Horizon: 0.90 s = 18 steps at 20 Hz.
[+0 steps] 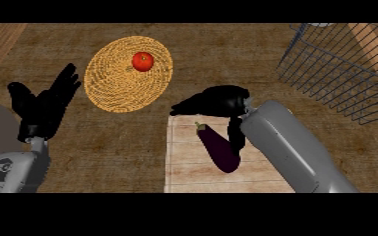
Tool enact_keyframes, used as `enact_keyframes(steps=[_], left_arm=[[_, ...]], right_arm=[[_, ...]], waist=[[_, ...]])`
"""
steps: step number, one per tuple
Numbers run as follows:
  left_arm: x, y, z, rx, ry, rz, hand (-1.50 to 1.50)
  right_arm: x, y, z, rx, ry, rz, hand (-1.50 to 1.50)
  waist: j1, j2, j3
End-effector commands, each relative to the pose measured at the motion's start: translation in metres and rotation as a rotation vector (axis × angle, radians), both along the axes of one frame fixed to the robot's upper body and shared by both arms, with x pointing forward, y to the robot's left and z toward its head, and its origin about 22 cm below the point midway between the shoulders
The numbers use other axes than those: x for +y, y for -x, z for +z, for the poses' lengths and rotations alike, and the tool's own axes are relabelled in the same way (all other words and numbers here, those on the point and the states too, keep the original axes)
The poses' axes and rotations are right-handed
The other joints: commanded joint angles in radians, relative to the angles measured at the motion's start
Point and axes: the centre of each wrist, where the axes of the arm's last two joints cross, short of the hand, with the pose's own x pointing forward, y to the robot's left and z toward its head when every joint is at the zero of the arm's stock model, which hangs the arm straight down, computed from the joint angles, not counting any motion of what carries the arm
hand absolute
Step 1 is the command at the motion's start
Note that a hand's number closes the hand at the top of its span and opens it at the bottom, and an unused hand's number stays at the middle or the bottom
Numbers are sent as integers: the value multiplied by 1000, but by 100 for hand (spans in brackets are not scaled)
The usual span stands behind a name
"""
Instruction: Pick the eggplant from the cutting board and place it in the basket
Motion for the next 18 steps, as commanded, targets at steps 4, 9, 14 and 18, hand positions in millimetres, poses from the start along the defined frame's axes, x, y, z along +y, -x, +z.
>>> enact_keyframes(steps=[4,9,14,18], left_arm=[[3,8,-4,-9,0,-11,0],[-10,8,-11,-10,-13,16,0],[16,13,1,-8,-1,10,0],[-2,7,3,-2,-6,-1,0]], right_arm=[[5,0,-7,101,-30,63,-150],[-15,-2,-20,96,-41,86,-150],[-4,20,-29,25,0,80,-150],[-11,22,-32,-12,38,77,-150]], waist=[[1,0,0],[1,1,0],[-1,-2,0],[-3,-2,0]])
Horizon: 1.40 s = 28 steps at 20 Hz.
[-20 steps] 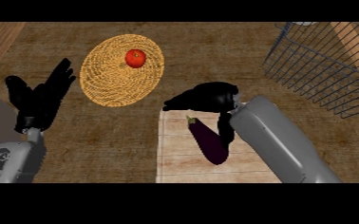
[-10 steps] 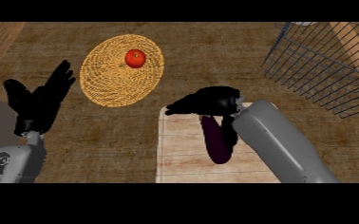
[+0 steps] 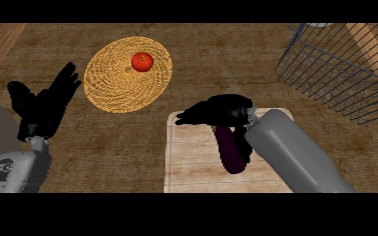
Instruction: Pick the eggplant from the cutting board and place it in the basket
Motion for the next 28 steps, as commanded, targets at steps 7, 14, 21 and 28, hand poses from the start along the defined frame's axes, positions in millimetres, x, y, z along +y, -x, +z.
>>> enact_keyframes(steps=[7,14,21,28], left_arm=[[3,3,12,-1,-7,0,0],[-3,5,-1,-9,-1,-24,0],[-5,7,-5,-5,10,-19,0],[22,11,-2,25,3,86,0]], right_arm=[[4,19,-18,-53,81,176,150],[8,13,-43,-52,62,158,150],[23,23,-46,-74,75,-32,150],[-17,20,-50,-96,16,-863,150]], waist=[[1,2,3],[7,5,3],[5,4,3],[-100,-22,3]])
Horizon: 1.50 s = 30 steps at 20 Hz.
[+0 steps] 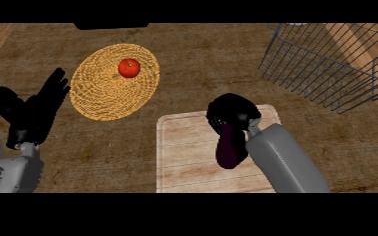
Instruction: Pick the eggplant from the cutting board and place it in the basket
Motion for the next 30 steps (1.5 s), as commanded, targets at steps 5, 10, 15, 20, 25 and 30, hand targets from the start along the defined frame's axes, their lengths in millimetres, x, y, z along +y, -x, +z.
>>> enact_keyframes(steps=[5,10,15,20,25,30], left_arm=[[0,2,-2,0,5,-19,0],[-14,1,-11,15,-2,-69,0],[-14,-8,3,-3,-4,-73,0],[-15,-6,-4,-12,1,-64,0],[-24,-15,0,-9,2,-71,0],[-12,-15,13,-31,6,-73,0]], right_arm=[[-10,21,7,-109,-382,-636,150],[32,40,66,-339,-684,-702,150],[77,69,102,-482,-713,-845,150],[104,84,158,-578,-664,-980,150],[115,69,216,-660,-613,-1036,150],[106,31,246,-725,-586,-1127,150]], waist=[[41,16,17],[85,13,14],[82,16,10],[79,20,10],[84,27,11],[87,30,12]])
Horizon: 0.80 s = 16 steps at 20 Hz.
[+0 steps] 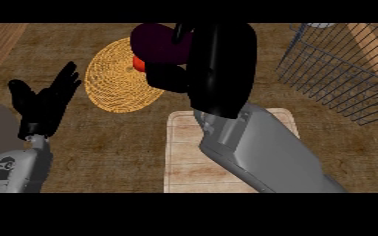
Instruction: Pick the eggplant from the cutting board and place it in the basket
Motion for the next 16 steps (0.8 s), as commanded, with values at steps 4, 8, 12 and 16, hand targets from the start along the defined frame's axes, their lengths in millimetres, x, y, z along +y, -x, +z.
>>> enact_keyframes(steps=[4,8,12,16], left_arm=[[4,11,-1,16,-25,4,0],[15,-3,4,5,-2,23,0],[-3,6,-6,3,9,10,0],[-1,14,-7,21,-2,8,0]], right_arm=[[-20,-30,61,36,-61,-218,150],[-38,-53,59,66,27,-342,150],[-74,-85,39,73,43,-432,150],[-116,-79,37,66,27,-452,150]], waist=[[-1,1,1],[-14,4,0],[-3,6,1],[-11,2,2]])
